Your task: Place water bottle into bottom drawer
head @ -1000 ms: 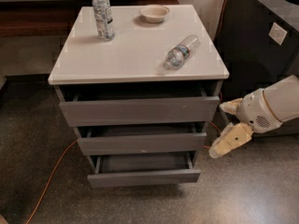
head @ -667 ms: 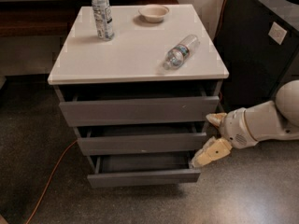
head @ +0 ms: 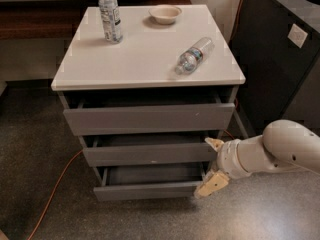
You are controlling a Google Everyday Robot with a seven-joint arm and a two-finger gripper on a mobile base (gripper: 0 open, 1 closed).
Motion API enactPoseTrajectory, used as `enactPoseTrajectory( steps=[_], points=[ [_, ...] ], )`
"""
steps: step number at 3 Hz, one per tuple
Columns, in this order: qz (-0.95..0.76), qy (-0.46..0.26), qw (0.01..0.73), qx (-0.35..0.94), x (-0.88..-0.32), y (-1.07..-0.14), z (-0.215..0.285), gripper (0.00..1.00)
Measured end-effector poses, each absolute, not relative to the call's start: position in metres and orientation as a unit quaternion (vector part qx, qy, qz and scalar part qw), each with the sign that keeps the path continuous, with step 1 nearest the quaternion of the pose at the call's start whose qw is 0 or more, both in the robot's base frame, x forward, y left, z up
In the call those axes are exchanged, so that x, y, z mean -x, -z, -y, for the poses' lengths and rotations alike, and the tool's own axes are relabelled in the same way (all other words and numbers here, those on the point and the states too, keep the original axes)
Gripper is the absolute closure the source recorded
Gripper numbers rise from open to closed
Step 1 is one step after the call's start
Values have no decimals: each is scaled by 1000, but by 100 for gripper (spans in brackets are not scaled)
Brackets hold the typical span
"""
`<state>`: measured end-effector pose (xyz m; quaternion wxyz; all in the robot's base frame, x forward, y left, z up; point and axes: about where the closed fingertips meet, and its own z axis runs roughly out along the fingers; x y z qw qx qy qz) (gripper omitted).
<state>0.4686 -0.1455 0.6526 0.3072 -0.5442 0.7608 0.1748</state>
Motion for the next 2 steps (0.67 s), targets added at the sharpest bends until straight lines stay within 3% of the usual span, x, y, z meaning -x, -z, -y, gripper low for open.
enactPoseTrajectory(
  steps=[2],
  points=[
    [-749, -173, 310, 560, -467, -614, 138, 0]
  ],
)
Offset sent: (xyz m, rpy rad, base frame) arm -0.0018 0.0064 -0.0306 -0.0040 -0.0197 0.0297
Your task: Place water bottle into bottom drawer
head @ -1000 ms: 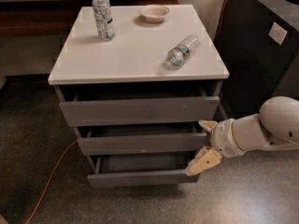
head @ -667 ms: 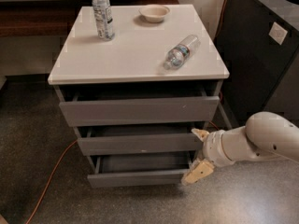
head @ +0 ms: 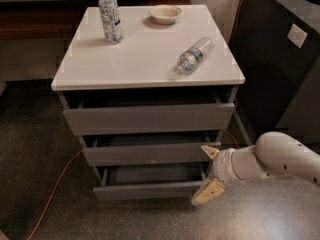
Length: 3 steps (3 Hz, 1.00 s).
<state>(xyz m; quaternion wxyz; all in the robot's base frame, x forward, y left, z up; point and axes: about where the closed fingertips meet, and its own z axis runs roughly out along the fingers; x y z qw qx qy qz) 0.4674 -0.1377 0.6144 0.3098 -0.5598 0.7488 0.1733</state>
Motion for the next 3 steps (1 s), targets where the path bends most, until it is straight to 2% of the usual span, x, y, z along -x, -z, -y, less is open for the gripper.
enactPoseTrajectory(
  steps=[1, 3],
  points=[
    [-752, -180, 286, 566, -468, -600, 136, 0],
    [-743, -178, 276, 583, -490, -483, 127, 0]
  ],
)
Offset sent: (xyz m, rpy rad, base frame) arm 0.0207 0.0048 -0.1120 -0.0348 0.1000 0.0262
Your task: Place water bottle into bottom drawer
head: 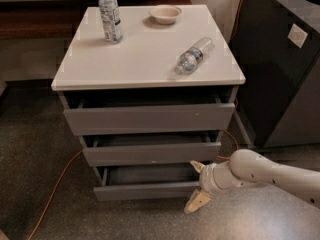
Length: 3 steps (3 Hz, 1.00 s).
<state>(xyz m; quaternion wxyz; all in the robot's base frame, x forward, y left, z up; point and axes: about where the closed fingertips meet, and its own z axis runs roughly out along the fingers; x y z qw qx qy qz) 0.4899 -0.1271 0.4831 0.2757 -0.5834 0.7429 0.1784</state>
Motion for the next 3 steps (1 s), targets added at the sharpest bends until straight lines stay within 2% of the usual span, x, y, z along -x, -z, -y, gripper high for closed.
enactPoseTrajectory(
  steps=[3],
  points=[
    [-702, -179, 296, 622, -554, -298, 116, 0]
  ],
)
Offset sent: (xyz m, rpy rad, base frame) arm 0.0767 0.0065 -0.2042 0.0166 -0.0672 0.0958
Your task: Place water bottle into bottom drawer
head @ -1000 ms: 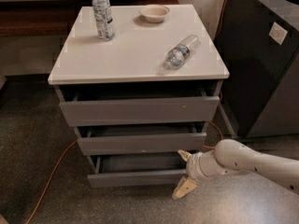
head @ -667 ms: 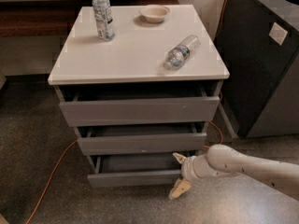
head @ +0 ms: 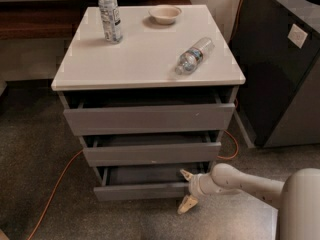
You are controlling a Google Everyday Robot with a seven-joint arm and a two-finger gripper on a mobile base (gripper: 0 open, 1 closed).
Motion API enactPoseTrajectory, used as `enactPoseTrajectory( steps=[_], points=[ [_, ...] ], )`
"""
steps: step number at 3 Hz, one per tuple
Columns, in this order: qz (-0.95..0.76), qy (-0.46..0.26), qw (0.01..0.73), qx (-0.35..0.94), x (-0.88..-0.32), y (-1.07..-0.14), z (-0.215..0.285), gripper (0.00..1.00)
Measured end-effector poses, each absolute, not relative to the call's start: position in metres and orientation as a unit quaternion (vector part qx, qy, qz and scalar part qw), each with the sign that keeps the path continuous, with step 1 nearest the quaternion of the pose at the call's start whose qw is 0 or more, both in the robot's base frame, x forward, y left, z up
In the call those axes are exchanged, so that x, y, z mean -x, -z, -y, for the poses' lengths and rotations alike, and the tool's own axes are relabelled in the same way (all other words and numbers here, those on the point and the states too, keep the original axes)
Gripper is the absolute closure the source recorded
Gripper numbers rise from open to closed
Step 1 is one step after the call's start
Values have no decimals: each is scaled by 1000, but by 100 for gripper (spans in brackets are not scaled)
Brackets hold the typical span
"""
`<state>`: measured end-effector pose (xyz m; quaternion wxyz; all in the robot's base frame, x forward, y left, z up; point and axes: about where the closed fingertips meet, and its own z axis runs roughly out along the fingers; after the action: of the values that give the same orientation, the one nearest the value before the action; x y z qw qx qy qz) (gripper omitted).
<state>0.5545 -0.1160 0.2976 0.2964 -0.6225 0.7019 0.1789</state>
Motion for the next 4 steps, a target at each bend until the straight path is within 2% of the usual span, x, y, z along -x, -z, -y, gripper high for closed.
enactPoseTrajectory(
  steps=[4],
  points=[
    [-693, -149, 288, 643, -614, -197, 115, 0]
  ],
)
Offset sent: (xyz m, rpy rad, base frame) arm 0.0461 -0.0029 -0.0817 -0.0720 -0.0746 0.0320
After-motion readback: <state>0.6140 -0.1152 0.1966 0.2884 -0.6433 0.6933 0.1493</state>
